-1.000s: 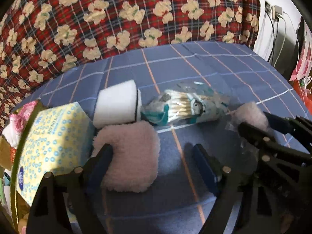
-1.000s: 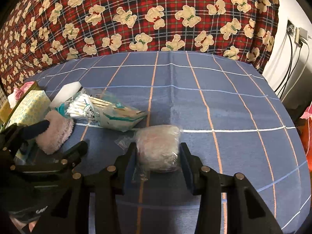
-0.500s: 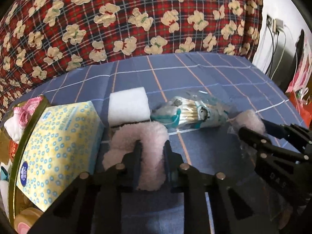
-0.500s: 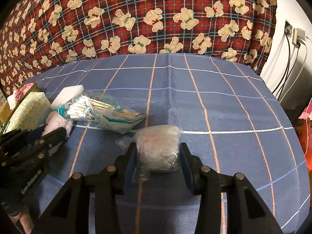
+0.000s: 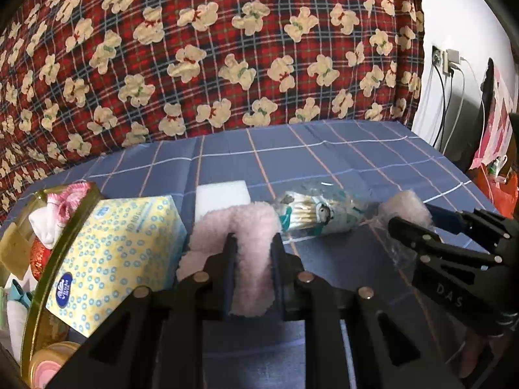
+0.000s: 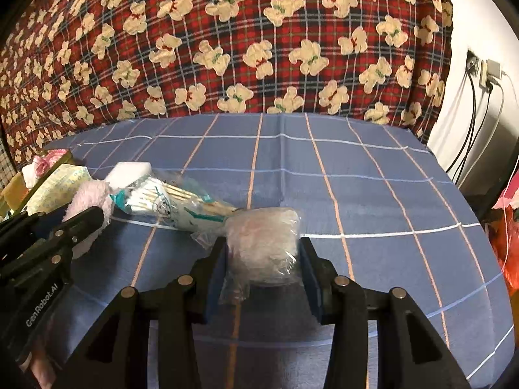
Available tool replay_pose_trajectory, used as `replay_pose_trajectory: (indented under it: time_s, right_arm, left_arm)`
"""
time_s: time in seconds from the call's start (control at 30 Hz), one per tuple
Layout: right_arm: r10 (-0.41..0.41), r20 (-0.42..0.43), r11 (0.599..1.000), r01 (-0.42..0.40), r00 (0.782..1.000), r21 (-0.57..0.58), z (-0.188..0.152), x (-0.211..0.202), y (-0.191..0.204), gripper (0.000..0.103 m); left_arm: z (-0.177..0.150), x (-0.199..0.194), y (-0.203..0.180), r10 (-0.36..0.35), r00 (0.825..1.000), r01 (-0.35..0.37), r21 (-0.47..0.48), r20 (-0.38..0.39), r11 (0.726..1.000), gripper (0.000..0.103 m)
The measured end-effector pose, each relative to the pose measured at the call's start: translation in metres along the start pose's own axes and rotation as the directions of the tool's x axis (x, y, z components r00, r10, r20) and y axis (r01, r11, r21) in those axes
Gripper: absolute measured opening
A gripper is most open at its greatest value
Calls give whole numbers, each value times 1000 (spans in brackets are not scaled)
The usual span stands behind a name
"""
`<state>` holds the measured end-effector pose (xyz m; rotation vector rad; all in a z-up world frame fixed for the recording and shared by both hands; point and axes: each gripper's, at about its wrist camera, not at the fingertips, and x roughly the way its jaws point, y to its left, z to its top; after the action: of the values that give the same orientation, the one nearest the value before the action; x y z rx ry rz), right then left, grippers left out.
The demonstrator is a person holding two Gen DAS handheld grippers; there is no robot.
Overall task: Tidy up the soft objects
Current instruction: 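Lift the pink puff and plastic bag and carry both toward the gold tray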
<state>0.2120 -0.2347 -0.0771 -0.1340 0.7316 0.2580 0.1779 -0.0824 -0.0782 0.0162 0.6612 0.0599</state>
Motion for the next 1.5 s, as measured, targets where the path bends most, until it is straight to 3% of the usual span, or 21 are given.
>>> replay_pose_trajectory:
  time_s: [0.13, 0.87, 1.5]
  right_arm:
    - [31, 3, 999, -31, 1000, 15, 0, -2, 1, 46]
    - [16, 110, 999, -21, 994, 39, -6, -24, 3, 46]
    - [-20, 235, 999, 13, 972, 33, -10, -47, 4, 46]
  left_arm:
    - [1, -2, 2, 3, 1000, -3, -8, 6, 1000, 17]
    - [0, -28, 8, 25, 989, -19, -42, 143, 999, 17]
    - [-4, -46, 12, 27, 973, -13, -62, 231, 998, 17]
